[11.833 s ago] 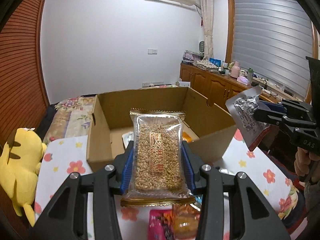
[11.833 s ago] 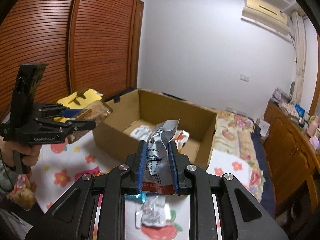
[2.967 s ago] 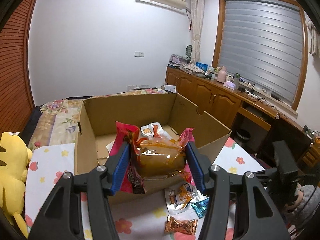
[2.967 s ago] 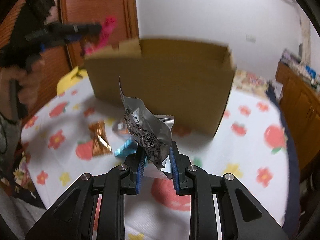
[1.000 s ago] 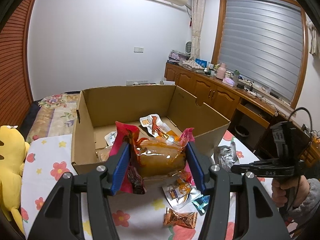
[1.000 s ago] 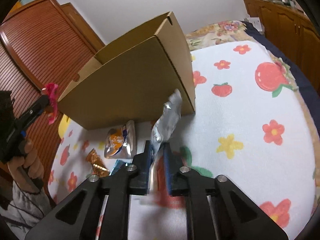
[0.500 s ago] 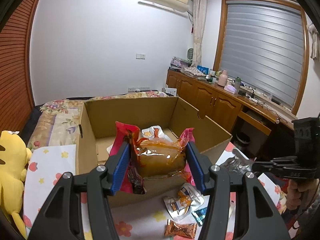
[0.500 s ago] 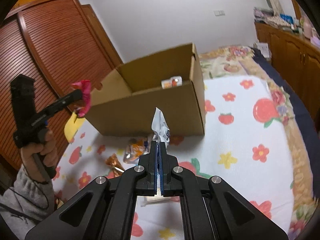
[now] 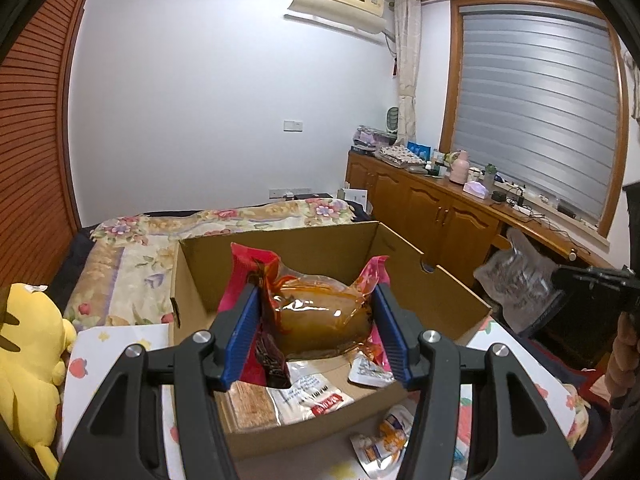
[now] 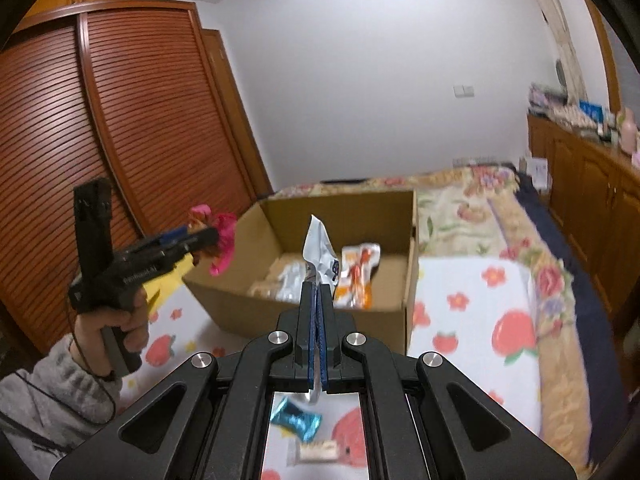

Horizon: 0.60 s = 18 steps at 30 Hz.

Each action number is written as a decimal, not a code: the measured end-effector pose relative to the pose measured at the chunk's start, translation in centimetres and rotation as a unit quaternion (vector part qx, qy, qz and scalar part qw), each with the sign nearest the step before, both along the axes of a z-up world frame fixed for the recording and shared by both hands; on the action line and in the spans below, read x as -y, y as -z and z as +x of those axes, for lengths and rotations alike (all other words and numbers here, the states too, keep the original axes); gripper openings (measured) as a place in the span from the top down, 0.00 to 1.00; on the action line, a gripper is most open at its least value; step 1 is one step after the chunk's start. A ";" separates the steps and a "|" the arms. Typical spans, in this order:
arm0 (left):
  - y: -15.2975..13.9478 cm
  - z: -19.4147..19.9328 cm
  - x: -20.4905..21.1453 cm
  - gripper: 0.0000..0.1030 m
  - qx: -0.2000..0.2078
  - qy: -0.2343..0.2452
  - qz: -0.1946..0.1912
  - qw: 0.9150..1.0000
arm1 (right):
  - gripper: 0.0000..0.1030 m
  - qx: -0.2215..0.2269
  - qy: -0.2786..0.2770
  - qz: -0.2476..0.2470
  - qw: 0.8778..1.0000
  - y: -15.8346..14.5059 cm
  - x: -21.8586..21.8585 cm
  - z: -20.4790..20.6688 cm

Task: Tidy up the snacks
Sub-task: 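Carry the silver pouch over the box and open both tools to drop snacks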

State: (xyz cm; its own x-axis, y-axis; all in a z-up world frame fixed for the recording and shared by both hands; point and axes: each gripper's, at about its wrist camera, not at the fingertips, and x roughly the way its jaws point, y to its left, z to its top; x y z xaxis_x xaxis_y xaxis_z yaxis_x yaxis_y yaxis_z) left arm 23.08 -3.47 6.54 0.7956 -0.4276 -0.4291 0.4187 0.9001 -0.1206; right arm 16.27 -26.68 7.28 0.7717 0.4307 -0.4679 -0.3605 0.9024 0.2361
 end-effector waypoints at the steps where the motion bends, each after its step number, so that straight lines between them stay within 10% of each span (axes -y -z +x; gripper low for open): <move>1: 0.0 0.2 0.1 0.45 0.000 -0.001 0.001 1.000 | 1.00 0.005 -0.002 -0.003 1.000 -0.3 -0.3 0.5; 18: 2.7 3.6 1.7 0.33 -0.030 -0.009 0.025 0.999 | 1.00 0.000 -0.026 -0.075 0.997 3.2 -5.7 9.2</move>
